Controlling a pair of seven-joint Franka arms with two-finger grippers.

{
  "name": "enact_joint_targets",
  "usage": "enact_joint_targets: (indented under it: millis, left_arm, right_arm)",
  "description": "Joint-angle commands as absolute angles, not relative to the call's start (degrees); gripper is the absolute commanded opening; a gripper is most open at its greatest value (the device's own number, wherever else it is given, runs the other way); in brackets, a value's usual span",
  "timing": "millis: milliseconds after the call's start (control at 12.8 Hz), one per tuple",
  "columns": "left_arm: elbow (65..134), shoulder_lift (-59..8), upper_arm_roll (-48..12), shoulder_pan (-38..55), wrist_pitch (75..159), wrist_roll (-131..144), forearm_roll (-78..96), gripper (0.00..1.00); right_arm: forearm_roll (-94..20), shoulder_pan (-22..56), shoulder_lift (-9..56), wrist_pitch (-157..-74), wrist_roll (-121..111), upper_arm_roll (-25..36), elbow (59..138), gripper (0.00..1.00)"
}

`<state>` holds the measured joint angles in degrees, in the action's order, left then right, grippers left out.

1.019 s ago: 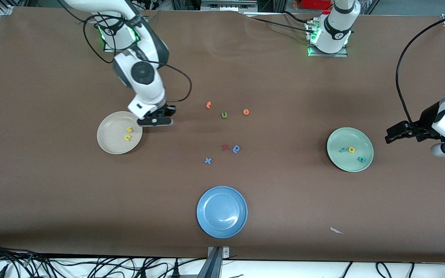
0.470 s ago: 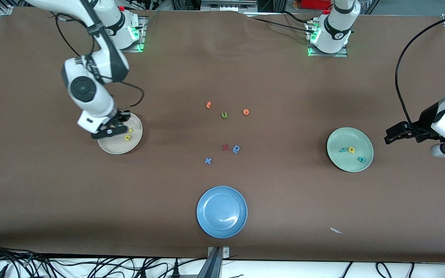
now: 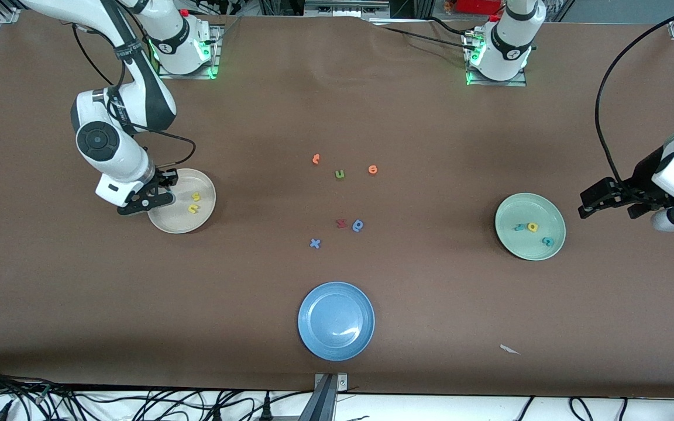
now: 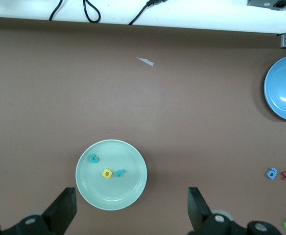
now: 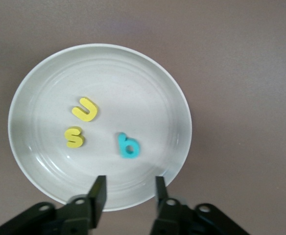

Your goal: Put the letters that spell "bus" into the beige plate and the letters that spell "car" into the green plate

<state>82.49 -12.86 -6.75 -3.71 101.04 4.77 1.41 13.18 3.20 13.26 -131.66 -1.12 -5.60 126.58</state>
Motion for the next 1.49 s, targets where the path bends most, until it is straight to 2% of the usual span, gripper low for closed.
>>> enact_joint_targets:
  millis: [0, 235, 705, 862, 1411]
  left_arm:
    - [82.2, -12.1, -6.7, -4.0, 96.7, 3.8, 2.3, 1.0]
    - [81.5, -12.1, -6.8, -3.9, 96.7, 3.8, 2.3, 1.0]
    - [81.5, -12.1, -6.7, -3.9, 96.6, 3.7, 2.3, 1.0]
    - [81.5, -12.1, -6.7, -3.9, 96.6, 3.7, 2.3, 1.0]
    - [81.5, -12.1, -6.7, -3.9, 96.5, 3.7, 2.3, 1.0]
  right_arm:
    - [11.7, 3.3, 12.0, -131.2, -1.3, -5.6, 126.4, 1.0]
    - [8.8, 3.3, 10.8, -129.0, 1.2, -5.7, 123.9, 1.0]
    - [6.5, 3.3, 10.2, -113.7, 2.4, -5.7, 107.1, 1.0]
    - [1.7, 3.3, 9.7, -107.4, 2.4, -5.5, 102.2, 1.0]
    - [0.1, 3.3, 7.6, -95.0, 1.5, 0.1, 89.1, 1.0]
